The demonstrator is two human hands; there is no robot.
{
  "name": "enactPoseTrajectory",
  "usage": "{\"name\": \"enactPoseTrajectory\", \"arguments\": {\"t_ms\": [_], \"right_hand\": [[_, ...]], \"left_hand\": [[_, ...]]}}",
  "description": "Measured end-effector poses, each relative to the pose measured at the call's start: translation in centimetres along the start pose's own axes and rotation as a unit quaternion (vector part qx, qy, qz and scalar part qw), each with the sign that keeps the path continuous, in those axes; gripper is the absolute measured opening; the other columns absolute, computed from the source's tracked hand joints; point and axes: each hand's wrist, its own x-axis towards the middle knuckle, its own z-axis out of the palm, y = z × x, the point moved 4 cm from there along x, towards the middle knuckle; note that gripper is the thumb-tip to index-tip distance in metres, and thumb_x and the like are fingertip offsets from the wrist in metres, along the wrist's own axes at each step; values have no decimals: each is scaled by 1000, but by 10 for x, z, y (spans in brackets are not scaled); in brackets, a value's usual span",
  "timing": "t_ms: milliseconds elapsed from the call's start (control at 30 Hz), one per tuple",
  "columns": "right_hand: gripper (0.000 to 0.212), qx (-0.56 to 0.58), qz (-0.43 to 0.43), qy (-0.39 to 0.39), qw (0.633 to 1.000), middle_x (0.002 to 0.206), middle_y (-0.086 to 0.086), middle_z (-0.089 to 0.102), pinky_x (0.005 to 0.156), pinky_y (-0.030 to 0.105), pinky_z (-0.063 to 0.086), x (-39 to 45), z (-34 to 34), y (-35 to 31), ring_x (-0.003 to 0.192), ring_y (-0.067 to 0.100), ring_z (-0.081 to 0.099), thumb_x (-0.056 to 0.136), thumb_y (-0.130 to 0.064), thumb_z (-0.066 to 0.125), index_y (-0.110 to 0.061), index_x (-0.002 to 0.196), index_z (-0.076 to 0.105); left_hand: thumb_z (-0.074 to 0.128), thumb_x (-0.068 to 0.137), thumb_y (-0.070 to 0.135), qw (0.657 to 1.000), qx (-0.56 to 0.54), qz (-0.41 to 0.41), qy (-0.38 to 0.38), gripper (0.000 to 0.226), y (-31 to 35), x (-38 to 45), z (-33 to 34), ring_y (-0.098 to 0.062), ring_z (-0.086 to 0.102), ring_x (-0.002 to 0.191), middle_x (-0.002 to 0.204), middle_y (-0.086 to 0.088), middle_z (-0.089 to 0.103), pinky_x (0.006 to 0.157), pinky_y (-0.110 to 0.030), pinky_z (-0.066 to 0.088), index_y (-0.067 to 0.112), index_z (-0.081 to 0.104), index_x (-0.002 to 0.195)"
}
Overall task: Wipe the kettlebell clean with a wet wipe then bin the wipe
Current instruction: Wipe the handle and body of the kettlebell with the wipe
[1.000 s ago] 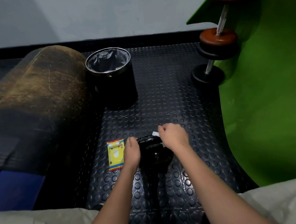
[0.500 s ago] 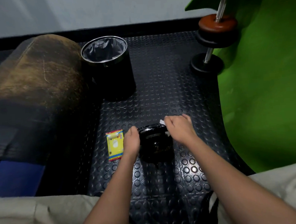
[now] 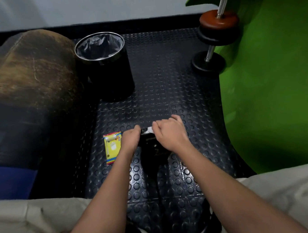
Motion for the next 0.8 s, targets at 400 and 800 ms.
{"name": "enactPoseTrajectory", "arguments": {"t_ms": [400, 800], "right_hand": [[48, -48, 35, -152, 987, 97, 9, 74, 107, 45, 30, 21, -3, -23, 91, 29, 64, 102, -29, 23, -16, 79, 64], [38, 72, -13, 103, 992, 115, -12, 63, 122, 40, 15, -32, 20, 21, 115, 11, 53, 108, -36, 29, -26, 122, 63]], "left_hand": [[33, 100, 30, 997, 70, 19, 33, 41, -2, 3, -3, -26, 48, 79, 81, -12, 55, 62, -35, 34, 4, 58, 80], [37, 98, 31, 1000, 8, 15, 14, 31, 1, -3, 3, -21, 40, 66, 79, -12, 48, 56, -33, 28, 10, 53, 82]]}}
